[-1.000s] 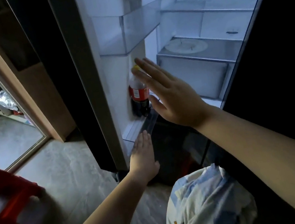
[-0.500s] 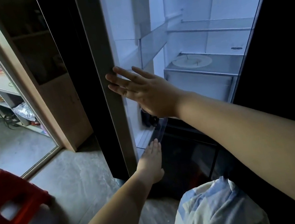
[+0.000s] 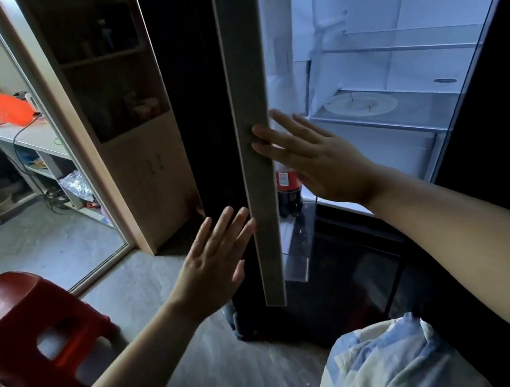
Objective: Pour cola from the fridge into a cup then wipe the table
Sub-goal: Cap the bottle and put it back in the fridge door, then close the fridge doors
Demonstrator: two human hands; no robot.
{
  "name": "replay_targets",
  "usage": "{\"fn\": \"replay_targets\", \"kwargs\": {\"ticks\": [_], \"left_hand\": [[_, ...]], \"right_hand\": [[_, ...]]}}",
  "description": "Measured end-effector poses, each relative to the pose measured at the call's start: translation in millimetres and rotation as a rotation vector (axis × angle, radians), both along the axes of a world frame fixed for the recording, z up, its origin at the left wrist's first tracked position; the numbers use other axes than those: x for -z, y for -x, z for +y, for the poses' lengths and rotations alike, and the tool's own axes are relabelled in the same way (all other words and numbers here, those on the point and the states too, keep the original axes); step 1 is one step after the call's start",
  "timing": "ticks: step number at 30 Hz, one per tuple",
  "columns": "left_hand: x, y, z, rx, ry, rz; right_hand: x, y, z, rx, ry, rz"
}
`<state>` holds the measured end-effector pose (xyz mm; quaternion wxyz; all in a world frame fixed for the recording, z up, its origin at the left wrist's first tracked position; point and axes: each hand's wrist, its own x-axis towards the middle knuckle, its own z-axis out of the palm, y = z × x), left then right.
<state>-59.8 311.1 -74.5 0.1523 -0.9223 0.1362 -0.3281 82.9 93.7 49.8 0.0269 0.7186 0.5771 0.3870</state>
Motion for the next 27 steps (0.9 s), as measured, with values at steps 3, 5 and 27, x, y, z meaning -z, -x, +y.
{"fn": "replay_targets", "kwargs": {"ticks": [3, 5, 27], "left_hand": [[-13.5, -12.0, 9.6, -0.035, -0.013, -0.047], [-15.8, -27.9, 5.4, -0.001, -0.037, -0.032], [-20.9, -226.1, -189.7, 0.631, -0.190, -0.209]], "right_hand": [[9.2, -2.3, -24.9, -0.011, -0.126, 0.077], [17.7, -1.5, -42.0, 0.009, -0.241, 0.113], [-12.2, -40.0, -140.3, 0.649, -0.439, 0.083]]}}
